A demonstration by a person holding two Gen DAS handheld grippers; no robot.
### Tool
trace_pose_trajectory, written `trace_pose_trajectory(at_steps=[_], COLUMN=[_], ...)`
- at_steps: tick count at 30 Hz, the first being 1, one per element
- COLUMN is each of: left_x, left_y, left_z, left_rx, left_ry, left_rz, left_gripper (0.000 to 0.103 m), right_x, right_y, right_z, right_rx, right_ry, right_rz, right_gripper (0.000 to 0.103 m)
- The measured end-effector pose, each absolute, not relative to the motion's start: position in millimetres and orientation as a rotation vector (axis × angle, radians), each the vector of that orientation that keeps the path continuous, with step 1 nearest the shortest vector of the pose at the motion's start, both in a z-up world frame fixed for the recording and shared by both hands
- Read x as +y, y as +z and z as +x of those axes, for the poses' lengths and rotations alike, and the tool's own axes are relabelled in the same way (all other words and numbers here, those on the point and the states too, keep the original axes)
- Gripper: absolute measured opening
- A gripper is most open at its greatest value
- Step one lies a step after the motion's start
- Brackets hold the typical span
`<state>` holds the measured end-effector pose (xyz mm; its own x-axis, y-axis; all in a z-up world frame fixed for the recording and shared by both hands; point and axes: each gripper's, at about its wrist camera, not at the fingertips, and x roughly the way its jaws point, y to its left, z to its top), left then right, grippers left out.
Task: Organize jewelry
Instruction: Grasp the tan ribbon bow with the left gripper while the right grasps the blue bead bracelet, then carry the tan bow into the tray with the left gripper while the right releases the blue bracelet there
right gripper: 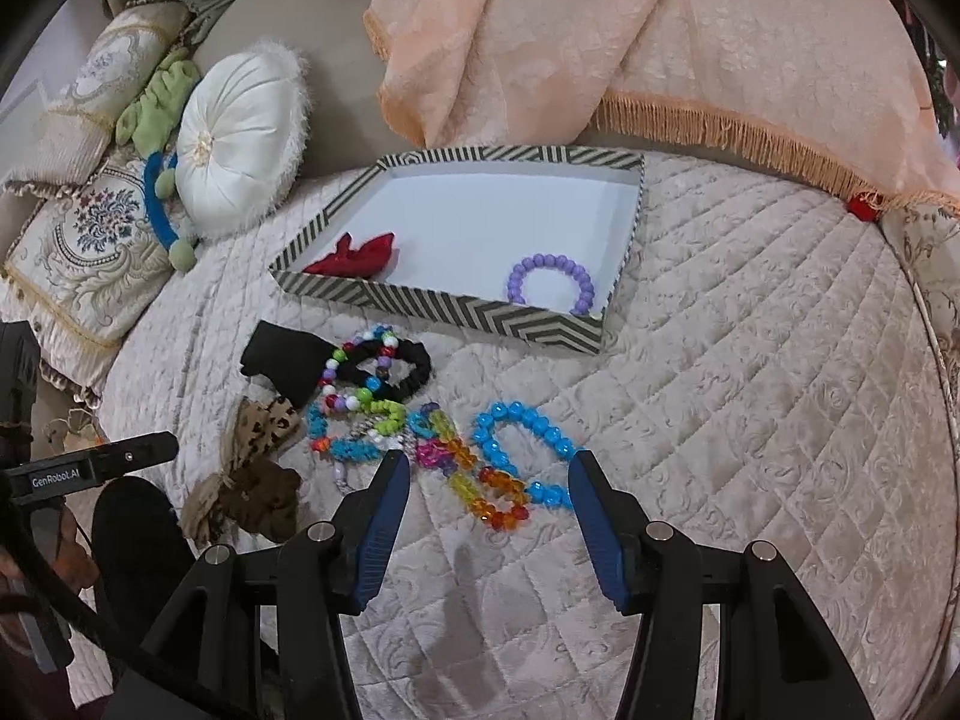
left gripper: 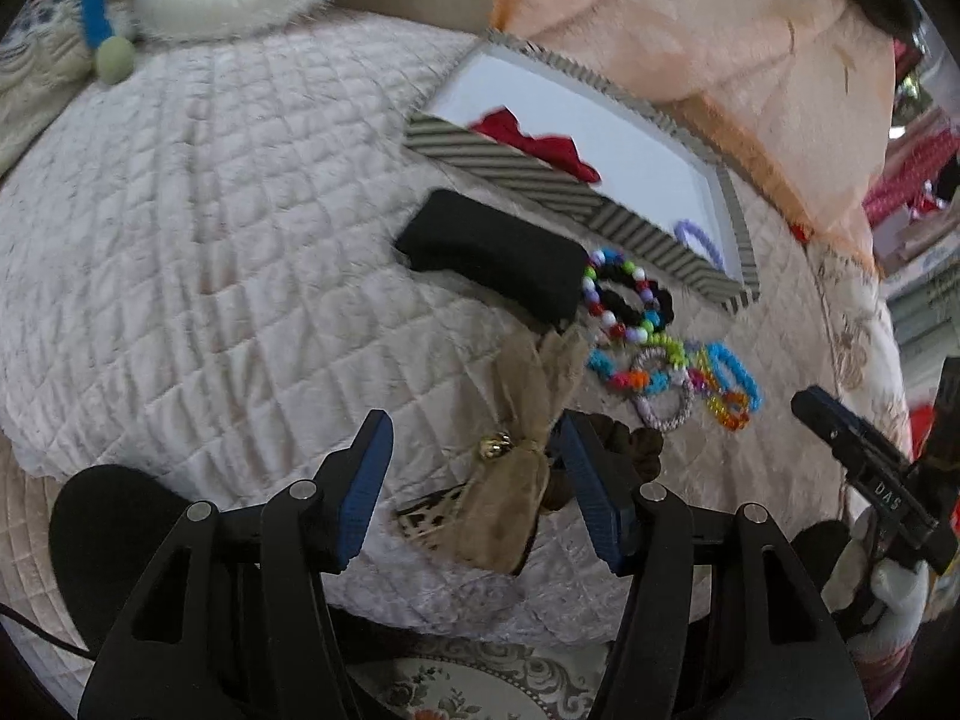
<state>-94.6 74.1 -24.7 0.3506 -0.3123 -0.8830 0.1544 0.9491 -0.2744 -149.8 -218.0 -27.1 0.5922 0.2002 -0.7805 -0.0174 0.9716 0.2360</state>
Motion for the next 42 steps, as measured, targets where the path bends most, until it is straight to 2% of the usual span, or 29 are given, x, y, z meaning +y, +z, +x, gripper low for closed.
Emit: trace_pose_trajectory(at_steps=[10, 12, 19, 22, 23, 24, 25, 28, 29, 42], left_x=[35.0, 34.2, 33.5, 31.0, 31.0, 31.0, 31.2, 30.4, 31.2, 46.1], left_y=[-63.1, -63.9, -68.1, -69.0, -69.0, -68.7, -68.1, -66.3, -64.7, 1.4], left_z=[-85.5, -83.4, -76.3, -76.5, -77.7, -78.0, -78.9, -77.9, -79.2, -81.5], left_rx=[1.238, 1.236, 1.236, 1.232, 1.23, 1.225, 1.224, 1.234, 1.233, 1.095], left_ry=[-0.299, -0.295, -0.295, -0.295, -0.296, -0.301, -0.305, -0.33, -0.335, -0.345], left_rz=[0.007, 0.004, -0.012, -0.011, -0.011, -0.01, -0.011, -0.032, -0.031, -0.069], left_gripper=[0.058, 0.058, 0.058, 0.058, 0.056, 0.05, 0.04, 0.021, 0.019, 0.017], right_x=[-232.9, -234.6, -226.7, -221.8, -222.6, -223.5, -225.0, -228.5, -232.2, -235.5], right_y=[-50.5, -54.6, -77.0, -81.8, -81.8, -81.2, -79.2, -70.6, -63.1, 10.0], right_z=[-136.9, -128.2, -104.4, -99.6, -98.5, -97.7, -98.5, -103.3, -107.5, -123.6], right_rx=[0.966, 0.968, 1.042, 1.04, 1.038, 1.036, 1.027, 1.003, 0.982, 0.826], right_ry=[0.102, 0.101, 0.151, 0.145, 0.152, 0.157, 0.16, 0.17, 0.173, 0.181], right_rz=[0.175, 0.16, 0.074, 0.009, 0.009, 0.013, 0.018, 0.045, 0.064, 0.082], right_gripper=[0.051, 0.044, 0.032, 0.02, 0.014, 0.01, 0.009, 0.009, 0.009, 0.009])
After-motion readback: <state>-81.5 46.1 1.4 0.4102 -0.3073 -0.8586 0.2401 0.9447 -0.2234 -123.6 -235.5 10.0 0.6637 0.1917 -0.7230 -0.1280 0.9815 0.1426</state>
